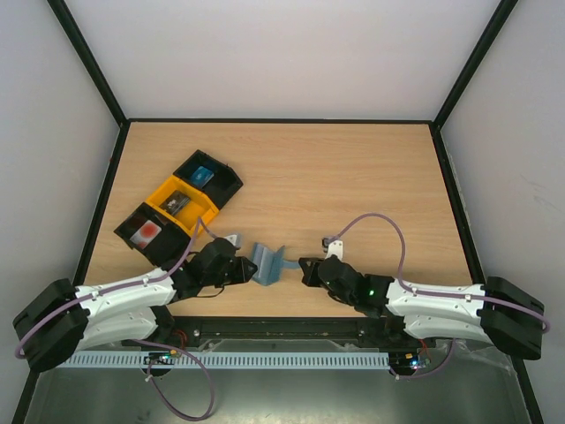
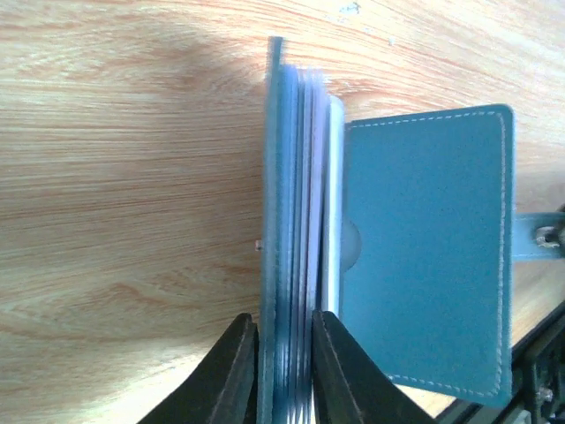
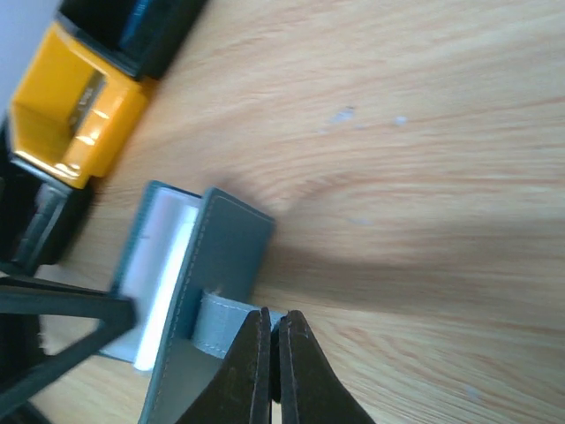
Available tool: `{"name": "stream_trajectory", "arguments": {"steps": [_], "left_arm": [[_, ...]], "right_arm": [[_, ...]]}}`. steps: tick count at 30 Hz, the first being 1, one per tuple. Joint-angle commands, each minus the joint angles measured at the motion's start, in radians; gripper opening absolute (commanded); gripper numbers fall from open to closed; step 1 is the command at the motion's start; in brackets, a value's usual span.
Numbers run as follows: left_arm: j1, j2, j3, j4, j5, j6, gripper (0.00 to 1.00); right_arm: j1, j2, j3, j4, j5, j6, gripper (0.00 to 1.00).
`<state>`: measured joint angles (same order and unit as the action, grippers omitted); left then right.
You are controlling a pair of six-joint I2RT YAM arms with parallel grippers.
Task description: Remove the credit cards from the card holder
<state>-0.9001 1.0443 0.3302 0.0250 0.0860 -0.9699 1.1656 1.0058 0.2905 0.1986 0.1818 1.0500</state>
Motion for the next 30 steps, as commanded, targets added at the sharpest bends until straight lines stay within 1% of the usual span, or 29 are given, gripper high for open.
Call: {"name": "stream_trajectory", "arguments": {"steps": [1,2,3,4,6,8,10,12,15,18,21,25,30], "left_arm": [[-0.005,-0.018,0.017,0.036,0.039,0.013,0.12],[-0.006,-0.021,0.018,0.043,0.047,0.014,0.07],[-0.005,-0.024,0.019,0.047,0.05,0.014,0.04],[-0.007,-0.029,0.02,0.047,0.052,0.014,0.03],[-0.008,-0.041,0.023,0.036,0.047,0.017,0.03],[-0.01,-0.057,0.034,0.007,0.018,0.021,0.03],[-0.02,-0.066,0.054,-0.037,-0.018,0.034,0.03],[-0.026,-0.066,0.08,-0.079,-0.042,0.05,0.03],[-0.05,-0.052,0.135,-0.16,-0.095,0.068,0.03],[-0.078,-0.022,0.184,-0.215,-0.146,0.078,0.03],[-0.094,0.005,0.202,-0.225,-0.156,0.08,0.03],[-0.114,0.05,0.227,-0.247,-0.167,0.079,0.03],[-0.131,0.078,0.251,-0.276,-0.196,0.072,0.03]], "right_arm": [[0.005,-0.034,-0.038,-0.079,0.077,0.031,0.02],[0.005,-0.035,-0.037,-0.094,0.08,0.032,0.03],[0.006,-0.04,-0.021,-0.12,0.08,0.034,0.08],[0.005,-0.042,-0.007,-0.154,0.079,0.033,0.11],[0.005,-0.061,0.037,-0.217,0.07,0.023,0.23],[0.005,-0.093,0.083,-0.264,0.056,0.01,0.31],[0.005,-0.119,0.115,-0.287,0.029,0.0,0.36],[0.005,-0.137,0.138,-0.283,-0.001,-0.001,0.37],[0.005,-0.138,0.155,-0.224,-0.071,0.001,0.37],[0.005,-0.104,0.165,-0.137,-0.136,0.004,0.35],[0.006,-0.043,0.176,-0.069,-0.182,-0.005,0.33],[0.006,0.031,0.233,-0.064,-0.226,-0.022,0.32],[0.006,0.024,0.268,-0.066,-0.218,-0.019,0.35]]}}
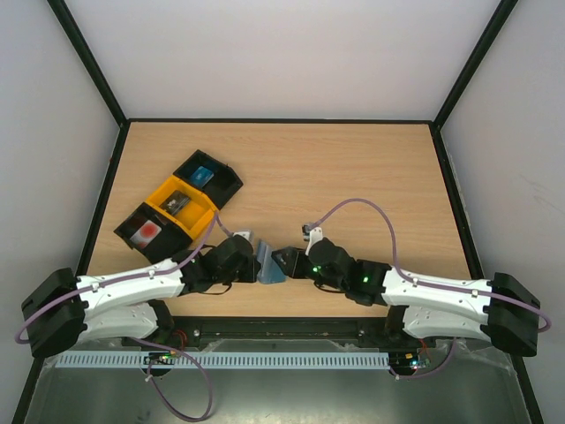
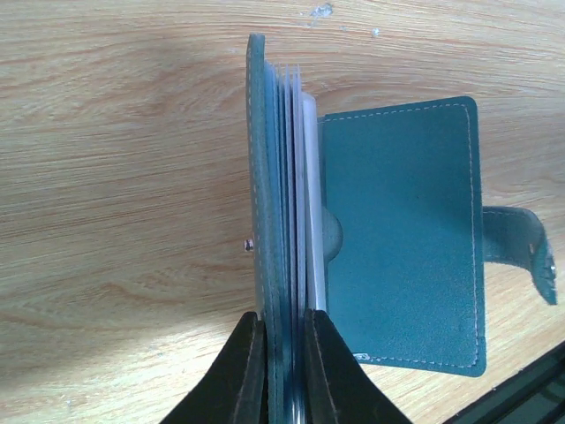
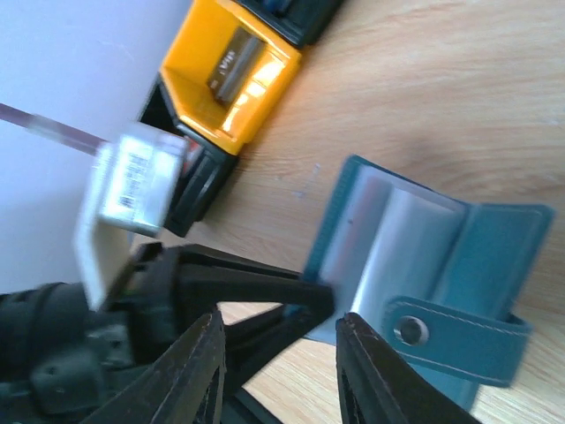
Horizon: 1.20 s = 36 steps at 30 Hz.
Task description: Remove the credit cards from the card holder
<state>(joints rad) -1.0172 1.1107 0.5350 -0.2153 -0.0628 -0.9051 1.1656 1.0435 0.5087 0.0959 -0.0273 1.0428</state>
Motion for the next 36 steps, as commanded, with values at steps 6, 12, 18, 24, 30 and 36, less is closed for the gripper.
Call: {"name": "stream_trajectory", "arguments": {"steps": [6,12,18,24,30,36], "left_arm": [[-0.025,0.018,0.069,-0.062,-0.067,0.003,0.03],[-0.034,0.024,0.055,-0.076,-0.075,-0.008,0.03],[-0.041,0.0,0.015,-0.071,-0.047,-0.044,0.03],[-0.043,-0.074,-0.064,0.018,0.014,-0.092,0.07],[-0.041,-0.149,-0.143,0.153,0.083,-0.132,0.22],[-0.037,-0.127,-0.15,0.163,0.074,-0.104,0.25]], "right_arm": [[0.006,-0.004,0.05,0.039,0.02,-0.025,0.31],[0.006,0.12,0.016,0.124,0.015,-0.032,0.25],[0.005,0.261,-0.038,0.196,0.052,-0.054,0.23],[0.005,0.402,-0.124,0.325,0.008,-0.055,0.23],[0.005,0.446,-0.168,0.364,-0.005,-0.074,0.23],[0.005,0.451,-0.173,0.369,0.017,-0.081,0.23]]}}
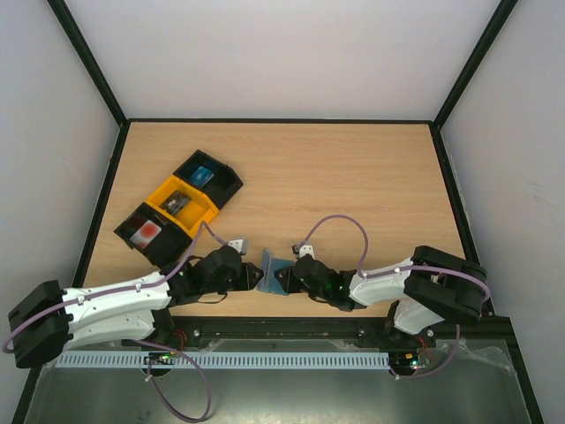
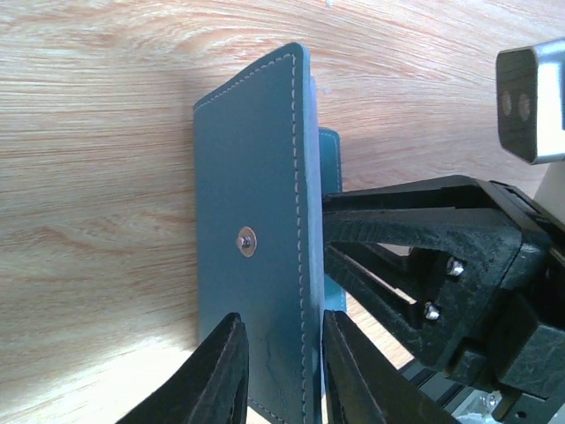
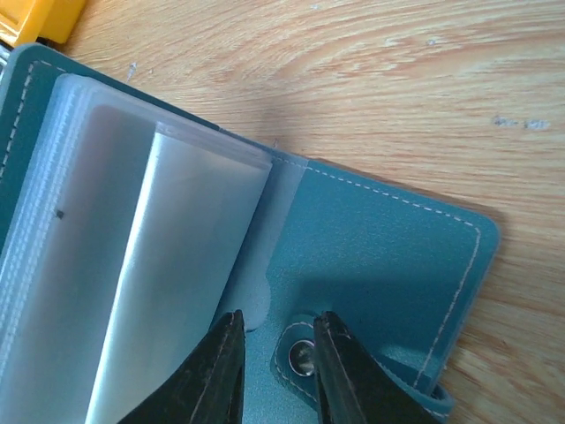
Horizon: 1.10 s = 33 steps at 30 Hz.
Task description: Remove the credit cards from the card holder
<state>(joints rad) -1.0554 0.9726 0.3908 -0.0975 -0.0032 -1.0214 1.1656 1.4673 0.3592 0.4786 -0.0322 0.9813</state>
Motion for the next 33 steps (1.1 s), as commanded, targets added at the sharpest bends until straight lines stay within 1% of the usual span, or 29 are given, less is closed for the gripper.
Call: {"name": "stream_trajectory", "arguments": {"steps": [1,4,6,10,14,18,22,27,33], "left_arm": [[0.001,0.015,-0.004,0.046,0.017,0.017,0.24],[0.001,0.027,-0.003,0.048,0.016,0.029,0.16],[0.0,0.035,-0.001,0.046,0.012,0.031,0.13],[0.002,0.04,-0.004,0.043,0.007,0.03,0.12],[0.002,0.037,-0.003,0.027,-0.004,0.024,0.11],[0.003,0.036,-0.007,0.028,-0.003,0.017,0.03],[0.002,0.04,-0.01,0.036,-0.004,-0.013,0.03],[0.002,0.038,-0.026,0.051,-0.009,-0.044,0.04],[0.002,0.035,-0.026,0.048,-0.007,-0.039,0.03]], "right_arm": [[0.005,0.029,-0.025,-0.012,0.024,-0.021,0.23],[0.005,0.037,-0.022,-0.008,0.02,-0.021,0.23],[0.005,0.037,-0.018,-0.007,0.017,-0.019,0.23],[0.005,0.012,-0.013,-0.01,0.008,-0.014,0.26],[0.006,-0.047,-0.009,-0.016,-0.003,-0.012,0.27],[0.005,-0.112,-0.002,-0.011,-0.014,-0.005,0.29],[0.005,-0.107,0.025,0.003,-0.023,-0.014,0.36],[0.005,-0.034,0.069,0.007,-0.051,-0.007,0.37],[0.005,-0.01,0.059,0.035,-0.062,0.016,0.42]]}}
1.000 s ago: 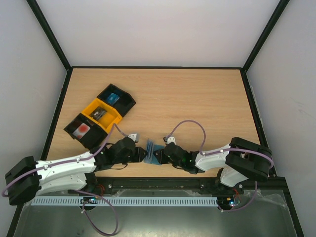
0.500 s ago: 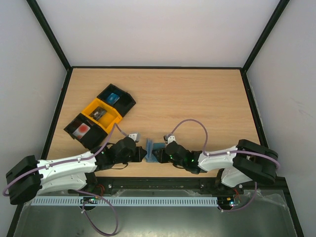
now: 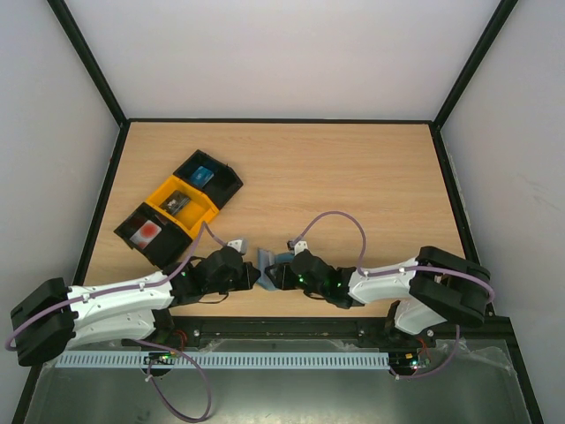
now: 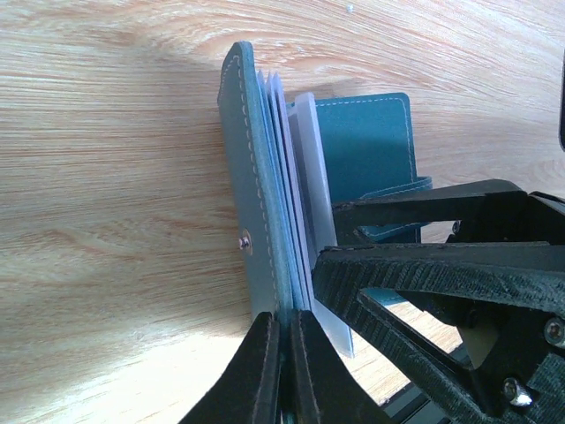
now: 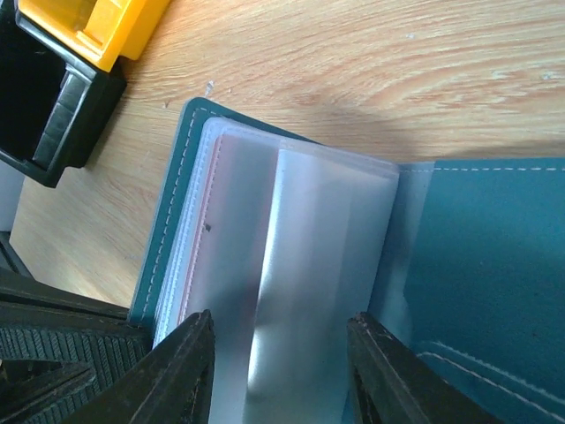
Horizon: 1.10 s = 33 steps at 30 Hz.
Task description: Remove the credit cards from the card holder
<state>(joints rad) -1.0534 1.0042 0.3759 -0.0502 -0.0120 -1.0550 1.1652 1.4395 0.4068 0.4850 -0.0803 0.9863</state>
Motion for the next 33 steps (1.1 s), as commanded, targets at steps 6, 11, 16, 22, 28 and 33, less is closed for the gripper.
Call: {"name": "stream_trajectory", "arguments": {"steps": [6,11,16,22,28,33], "left_arm": [[0.001,0.002,-0.002,-0.018,-0.011,-0.003,0.03],[0.0,-0.006,-0.001,-0.02,-0.014,-0.005,0.03],[0.0,-0.009,0.006,-0.031,-0.011,-0.003,0.08],[0.001,-0.042,0.004,-0.014,-0.002,-0.008,0.32],[0.044,-0.053,-0.009,-0.002,-0.005,0.005,0.46],[0.087,-0.035,-0.02,0.001,0.006,0.034,0.43]], "right_arm": [[0.005,0.012,0.002,-0.036,0.048,0.006,0.35],[0.005,-0.009,-0.029,-0.091,0.11,0.013,0.25],[0.005,-0.029,-0.025,-0.125,0.136,-0.001,0.18],[0.005,-0.036,-0.016,-0.089,0.1,-0.02,0.03],[0.005,-0.023,-0.02,-0.065,0.091,-0.022,0.02],[0.005,-0.018,-0.035,-0.064,0.094,-0.016,0.04]]}}
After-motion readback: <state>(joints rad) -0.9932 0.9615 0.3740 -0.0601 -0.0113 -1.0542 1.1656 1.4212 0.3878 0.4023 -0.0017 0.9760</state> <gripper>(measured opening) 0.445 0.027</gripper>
